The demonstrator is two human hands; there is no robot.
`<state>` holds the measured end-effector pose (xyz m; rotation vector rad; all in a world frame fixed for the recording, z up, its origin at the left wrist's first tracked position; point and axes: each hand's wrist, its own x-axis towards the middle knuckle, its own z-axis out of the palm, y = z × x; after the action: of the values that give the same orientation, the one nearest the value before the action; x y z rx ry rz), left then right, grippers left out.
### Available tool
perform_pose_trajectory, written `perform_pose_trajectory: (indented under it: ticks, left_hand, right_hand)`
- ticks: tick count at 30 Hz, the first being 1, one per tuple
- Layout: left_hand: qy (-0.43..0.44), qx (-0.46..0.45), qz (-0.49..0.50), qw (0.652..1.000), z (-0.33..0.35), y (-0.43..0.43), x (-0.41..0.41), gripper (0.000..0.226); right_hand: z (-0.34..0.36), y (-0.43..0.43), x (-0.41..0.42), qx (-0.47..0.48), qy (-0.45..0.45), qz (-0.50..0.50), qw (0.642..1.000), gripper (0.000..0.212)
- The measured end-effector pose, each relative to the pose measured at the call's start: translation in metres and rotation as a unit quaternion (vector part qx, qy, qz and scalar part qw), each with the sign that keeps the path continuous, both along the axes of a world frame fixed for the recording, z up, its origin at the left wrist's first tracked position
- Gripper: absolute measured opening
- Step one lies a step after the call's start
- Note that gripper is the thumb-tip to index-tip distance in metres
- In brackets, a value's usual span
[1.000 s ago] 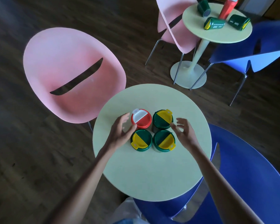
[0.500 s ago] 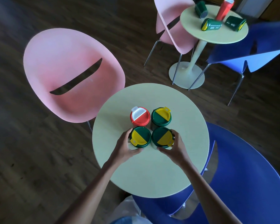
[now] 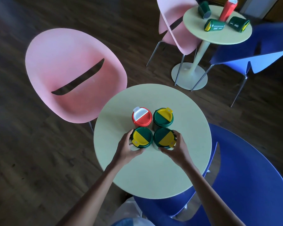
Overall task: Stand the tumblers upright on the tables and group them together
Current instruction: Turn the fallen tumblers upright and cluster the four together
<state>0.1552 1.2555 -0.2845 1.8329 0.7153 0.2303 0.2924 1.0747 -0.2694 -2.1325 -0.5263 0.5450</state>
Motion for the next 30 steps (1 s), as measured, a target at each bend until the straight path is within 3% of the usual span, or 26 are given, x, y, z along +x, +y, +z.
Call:
perform_pose_trajectory:
  ticks: [6,10,14,17,20,30]
  left_hand:
    - [0.025,0.017,-0.016,0.999,0.004,0.003,0.002,0.104]
    - [0.014,0.037,0.049,0.998,0.021,0.009,0.019,0.109]
    - [0.013,0.108,0.030,0.994,0.037,0.029,0.062,0.095]
    - [0.064,0.099,-0.008,0.993,0.034,0.040,0.086,0.095]
    - [0.095,0.080,-0.013,0.992,0.027,0.042,0.092,0.099]
    - [0.072,0.094,-0.019,0.993,0.022,0.051,0.088,0.095]
  right_hand:
    - [0.005,0.002,0.002,-0.024,0.002,-0.010,1.000,0.090]
    - [0.021,0.015,0.022,-0.013,0.001,-0.081,0.997,0.089]
    - [0.032,0.042,0.059,-0.065,-0.023,-0.032,0.997,0.098]
    - [0.035,0.059,0.075,-0.121,0.004,0.025,0.992,0.108]
    - [0.032,0.066,0.078,-0.128,0.026,0.060,0.990,0.105]
    - [0.029,0.068,0.083,-0.118,0.012,0.064,0.991,0.094]
